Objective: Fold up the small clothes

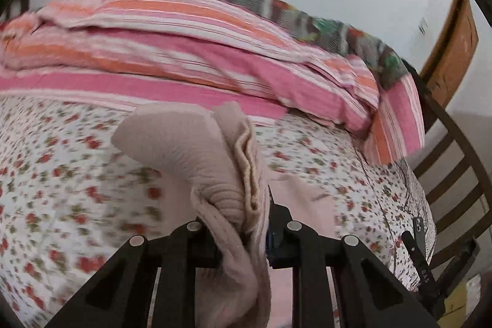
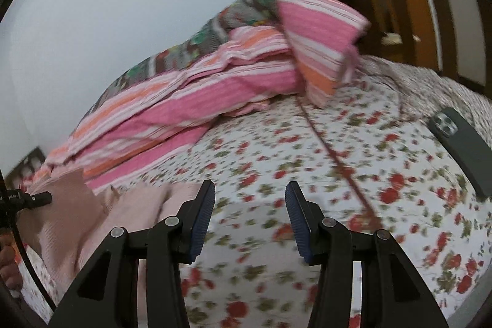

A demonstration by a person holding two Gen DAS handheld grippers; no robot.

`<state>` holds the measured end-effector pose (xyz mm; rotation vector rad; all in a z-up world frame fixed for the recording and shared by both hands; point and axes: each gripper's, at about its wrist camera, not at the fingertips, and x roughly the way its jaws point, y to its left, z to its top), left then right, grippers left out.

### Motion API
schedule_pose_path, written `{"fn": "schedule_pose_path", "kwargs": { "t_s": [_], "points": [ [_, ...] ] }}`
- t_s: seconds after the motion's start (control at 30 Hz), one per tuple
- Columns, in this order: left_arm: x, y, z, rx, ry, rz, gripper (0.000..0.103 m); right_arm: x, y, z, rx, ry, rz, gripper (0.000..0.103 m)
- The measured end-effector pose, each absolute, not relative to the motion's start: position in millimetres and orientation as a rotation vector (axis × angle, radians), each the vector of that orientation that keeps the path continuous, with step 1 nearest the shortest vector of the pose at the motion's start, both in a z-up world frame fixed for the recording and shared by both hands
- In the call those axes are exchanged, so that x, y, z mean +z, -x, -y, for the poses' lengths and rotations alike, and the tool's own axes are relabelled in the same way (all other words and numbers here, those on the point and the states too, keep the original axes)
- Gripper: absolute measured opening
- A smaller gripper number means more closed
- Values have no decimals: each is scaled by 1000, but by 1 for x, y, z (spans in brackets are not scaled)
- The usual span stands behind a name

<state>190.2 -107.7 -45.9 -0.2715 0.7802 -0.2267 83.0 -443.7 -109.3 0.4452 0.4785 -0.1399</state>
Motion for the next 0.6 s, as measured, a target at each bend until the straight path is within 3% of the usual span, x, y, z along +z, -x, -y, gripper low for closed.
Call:
{"fn": "schedule_pose_path", "kwargs": {
  "t_s": [0.23, 0.27, 0.3, 0.37, 0.6],
  "points": [
    [-107, -188, 241, -315, 106, -910, 22, -113, -76, 470, -156, -499, -484, 48],
    [-117, -185, 251, -325, 75, -911, 29, -112, -75, 470, -152, -496, -484, 48],
    [-118, -180, 254, -359, 68, -879, 46, -112, -76, 469, -139, -490, -486, 48],
    [-110, -173, 253, -479, 94, -845, 67, -111, -76, 466, -119, -484, -486, 48],
    [-77, -167, 173, -551, 248, -757, 68, -107, -87, 431, 52, -471, -505, 55]
  ]
}}
